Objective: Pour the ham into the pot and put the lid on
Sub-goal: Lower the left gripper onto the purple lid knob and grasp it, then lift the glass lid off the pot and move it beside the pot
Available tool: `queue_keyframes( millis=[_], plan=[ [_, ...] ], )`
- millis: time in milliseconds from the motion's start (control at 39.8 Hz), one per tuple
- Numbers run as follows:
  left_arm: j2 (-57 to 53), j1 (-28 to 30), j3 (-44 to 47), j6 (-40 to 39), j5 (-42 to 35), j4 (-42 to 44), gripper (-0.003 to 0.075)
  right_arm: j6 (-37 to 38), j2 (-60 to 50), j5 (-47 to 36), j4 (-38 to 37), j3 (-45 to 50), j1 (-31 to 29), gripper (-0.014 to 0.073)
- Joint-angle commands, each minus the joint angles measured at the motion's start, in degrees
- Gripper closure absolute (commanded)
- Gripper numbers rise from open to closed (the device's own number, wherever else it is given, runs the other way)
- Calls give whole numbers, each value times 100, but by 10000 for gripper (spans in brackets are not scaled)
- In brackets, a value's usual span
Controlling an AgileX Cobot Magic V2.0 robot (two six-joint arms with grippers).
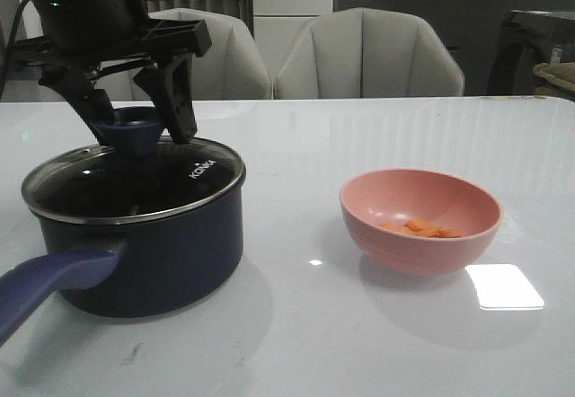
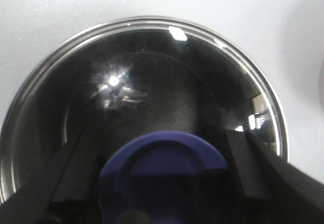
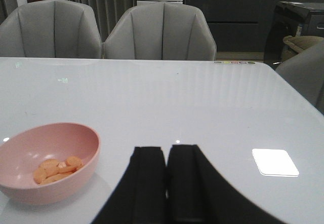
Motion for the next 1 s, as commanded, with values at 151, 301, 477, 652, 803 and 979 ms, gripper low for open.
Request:
queue_keyframes(
  millis=[151,301,477,652,803,979],
  plan=[
    [-239,-41,-358,-15,260,121,398,-15,-117,-472,-64,64,11,451],
    [-239,-41,-508,-15,357,133,398,-15,-117,-472,-64,64,11,451],
    [-239,-41,-508,-15,357,133,398,-15,-117,-472,-64,64,11,451],
    [-250,-41,-513,-15,346,146,398,-15,-117,-472,-64,64,11,451],
    [-352,-41,-513,-15,276,186,398,-15,-117,-472,-64,64,11,451],
    [-549,-31,-513,-15,267,319,398,-15,-117,-472,-64,64,11,451]
  ],
)
